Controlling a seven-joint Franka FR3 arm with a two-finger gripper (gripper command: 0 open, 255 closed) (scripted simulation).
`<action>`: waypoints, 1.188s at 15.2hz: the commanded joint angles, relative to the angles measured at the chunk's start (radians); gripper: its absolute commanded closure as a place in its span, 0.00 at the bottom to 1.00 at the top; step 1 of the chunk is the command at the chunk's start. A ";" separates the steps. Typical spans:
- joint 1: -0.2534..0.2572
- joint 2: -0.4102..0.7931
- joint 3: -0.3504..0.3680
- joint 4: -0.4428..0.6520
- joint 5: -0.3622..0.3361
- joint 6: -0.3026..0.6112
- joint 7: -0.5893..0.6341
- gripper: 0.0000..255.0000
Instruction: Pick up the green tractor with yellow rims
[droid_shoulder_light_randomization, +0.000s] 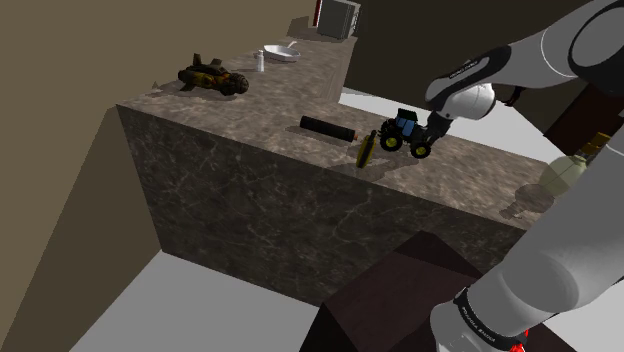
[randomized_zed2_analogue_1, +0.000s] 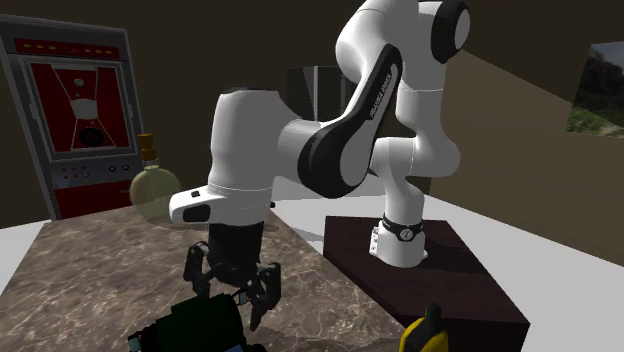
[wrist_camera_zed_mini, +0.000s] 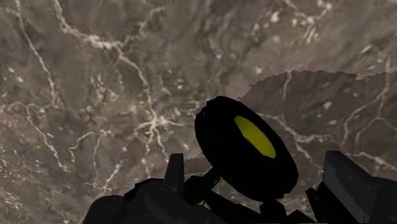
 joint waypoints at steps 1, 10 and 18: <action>-0.001 0.008 0.002 -0.003 0.008 0.010 -0.005 0.00; -0.003 0.009 0.001 -0.001 0.008 0.009 -0.007 1.00; 0.009 -0.055 -0.010 0.030 -0.051 -0.076 0.037 1.00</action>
